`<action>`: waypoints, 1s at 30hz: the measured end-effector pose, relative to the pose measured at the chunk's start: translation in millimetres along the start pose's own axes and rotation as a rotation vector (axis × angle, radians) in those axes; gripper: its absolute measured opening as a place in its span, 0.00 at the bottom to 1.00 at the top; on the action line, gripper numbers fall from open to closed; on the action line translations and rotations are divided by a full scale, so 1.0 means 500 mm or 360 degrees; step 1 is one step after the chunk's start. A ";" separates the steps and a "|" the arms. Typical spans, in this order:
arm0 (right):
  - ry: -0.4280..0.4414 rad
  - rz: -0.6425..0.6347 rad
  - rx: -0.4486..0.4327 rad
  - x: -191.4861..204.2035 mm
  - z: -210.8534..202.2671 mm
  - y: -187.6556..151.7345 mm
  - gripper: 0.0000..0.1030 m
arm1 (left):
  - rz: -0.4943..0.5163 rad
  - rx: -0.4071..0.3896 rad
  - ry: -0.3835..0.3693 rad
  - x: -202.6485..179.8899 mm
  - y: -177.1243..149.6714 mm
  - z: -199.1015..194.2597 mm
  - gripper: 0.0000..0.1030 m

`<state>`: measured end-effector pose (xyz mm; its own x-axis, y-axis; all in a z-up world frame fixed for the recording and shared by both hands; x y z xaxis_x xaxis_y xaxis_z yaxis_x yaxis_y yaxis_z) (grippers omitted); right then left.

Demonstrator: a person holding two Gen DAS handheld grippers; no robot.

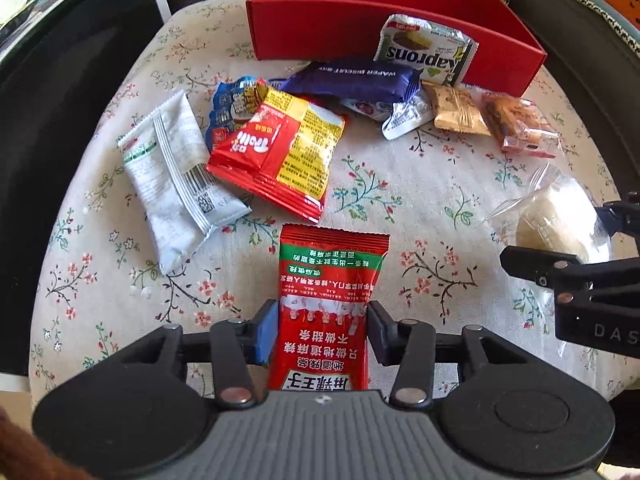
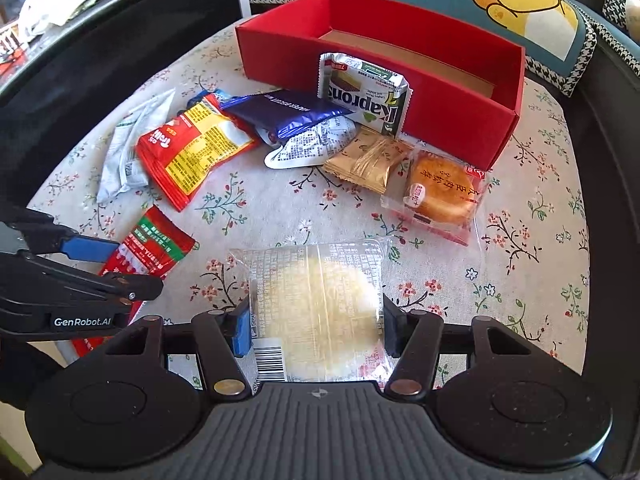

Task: Organize snacks
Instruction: 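Carry the red-green packet and white bun over the red box with both tools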

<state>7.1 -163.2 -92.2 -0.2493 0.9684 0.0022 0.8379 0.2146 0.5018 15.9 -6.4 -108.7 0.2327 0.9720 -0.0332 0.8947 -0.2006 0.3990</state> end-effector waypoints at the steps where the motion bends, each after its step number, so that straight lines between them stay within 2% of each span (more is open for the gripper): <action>1: -0.0001 0.0002 -0.0003 -0.001 -0.001 0.000 0.63 | -0.0009 -0.0013 -0.0003 0.000 0.003 -0.004 0.90; 19: -0.0020 0.0086 -0.0122 -0.033 -0.031 0.029 0.63 | -0.0062 -0.0222 -0.0122 -0.032 0.087 -0.075 0.89; 30: -0.0031 0.0212 -0.0242 -0.081 -0.060 0.091 0.63 | -0.0040 -0.0328 -0.0189 -0.055 0.196 -0.093 0.89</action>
<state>40.8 -196.4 -43.7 -0.1307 0.9895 0.0614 0.7796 0.0643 0.6230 79.5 -47.3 -25.9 0.2653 0.9527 -0.1481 0.8068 -0.1352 0.5751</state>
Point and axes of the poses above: each gripper's, at about its wrist camera, not at the fingertips, and z roughly the way its jaws point, x to its left, y to its top, the point moved 6 cm from there along z, roughly the way its jaws point, and after that the axes turned 1 degree about -x, right-handed, at the moved point
